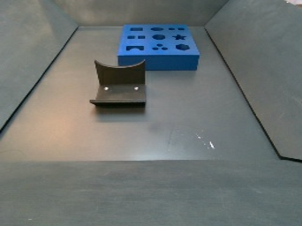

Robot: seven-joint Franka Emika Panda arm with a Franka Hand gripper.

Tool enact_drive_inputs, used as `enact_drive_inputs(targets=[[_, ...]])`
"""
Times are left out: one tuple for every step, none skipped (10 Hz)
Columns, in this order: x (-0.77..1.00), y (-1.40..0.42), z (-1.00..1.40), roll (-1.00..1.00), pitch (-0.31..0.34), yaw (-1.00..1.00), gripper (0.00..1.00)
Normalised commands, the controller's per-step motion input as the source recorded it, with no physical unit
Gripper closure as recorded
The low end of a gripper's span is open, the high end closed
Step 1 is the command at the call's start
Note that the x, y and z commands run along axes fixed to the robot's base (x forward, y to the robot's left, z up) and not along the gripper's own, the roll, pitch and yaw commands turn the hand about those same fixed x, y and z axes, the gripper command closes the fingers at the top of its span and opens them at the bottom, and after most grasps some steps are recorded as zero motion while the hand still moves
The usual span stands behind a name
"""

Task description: Insert the arch object.

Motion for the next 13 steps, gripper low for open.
enact_drive_inputs(targets=[[0.05, 0.05, -0.01, 0.01, -0.009, -0.49, 1.00], [0.29, 0.27, -0.35, 0.01, 0.000, -0.76, 1.00], [0.27, 0.20, -0.39, 0.00, 0.000, -0.85, 1.00], [0.21, 0.17, -0.37, 0.00, 0.000, -0.89, 1.00], [0.16, 0.14, -0.35, 0.00, 0.000, -0.92, 1.00], [0.14, 0.13, -0.35, 0.00, 0.001, -0.93, 1.00], [0.18, 0.10, -0.27, -0.01, 0.000, -0.94, 1.00], [0.06, 0.02, -0.24, 0.00, -0.014, -1.00, 1.00], [0.00, 0.00, -0.25, 0.00, -0.011, -1.00, 1.00], [0.00, 0.00, -0.25, 0.00, -0.007, -1.00, 1.00], [0.00, 0.00, -0.25, 0.00, -0.006, -1.00, 1.00], [0.00, 0.00, -0.26, 0.00, -0.004, -1.00, 1.00], [0.00, 0.00, -0.26, 0.00, 0.000, -1.00, 1.00]])
